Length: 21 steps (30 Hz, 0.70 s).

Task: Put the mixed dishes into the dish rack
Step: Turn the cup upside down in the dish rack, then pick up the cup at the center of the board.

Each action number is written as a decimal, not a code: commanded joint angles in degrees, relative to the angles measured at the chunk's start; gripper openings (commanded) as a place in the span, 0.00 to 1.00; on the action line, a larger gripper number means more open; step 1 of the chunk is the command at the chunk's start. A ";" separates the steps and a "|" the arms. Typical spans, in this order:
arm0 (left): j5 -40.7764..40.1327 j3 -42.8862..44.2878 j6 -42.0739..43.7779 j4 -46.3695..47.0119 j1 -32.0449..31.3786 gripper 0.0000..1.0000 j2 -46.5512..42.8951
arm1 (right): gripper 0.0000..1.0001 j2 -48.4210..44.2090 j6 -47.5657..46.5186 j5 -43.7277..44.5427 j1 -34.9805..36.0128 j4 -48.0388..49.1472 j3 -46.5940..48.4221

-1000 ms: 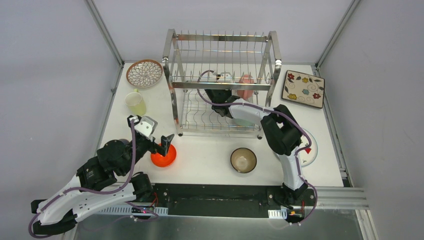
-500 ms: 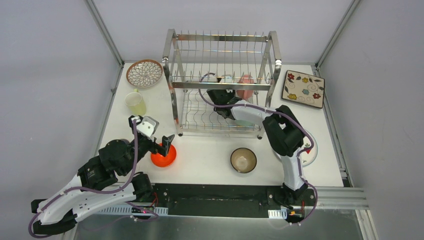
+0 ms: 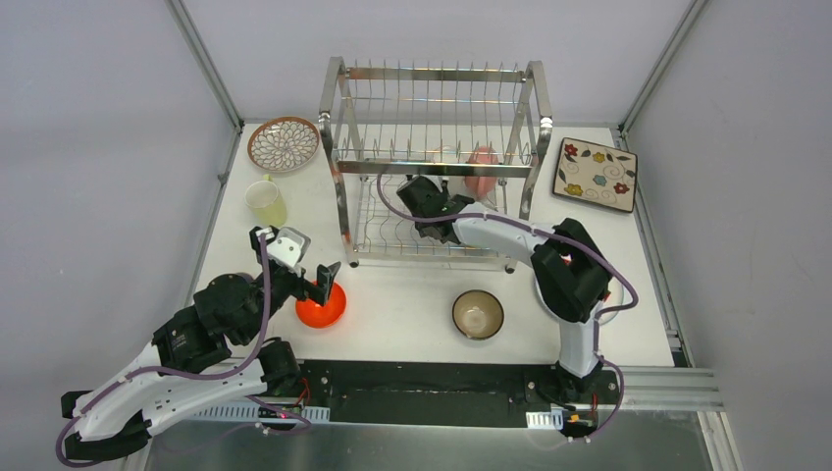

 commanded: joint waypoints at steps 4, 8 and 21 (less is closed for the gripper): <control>-4.13 0.10 0.58 0.88 0.17 0.99 -0.19 | 0.49 -4.00 -4.64 5.58 5.19 -10.37 -0.16; -5.84 -0.07 0.40 0.88 0.17 0.99 -0.63 | 0.49 -6.85 -8.20 7.98 8.02 -8.93 -2.60; -11.02 -0.25 0.42 1.01 0.17 0.99 -0.95 | 0.49 -17.69 -7.00 0.96 11.74 -7.58 -11.49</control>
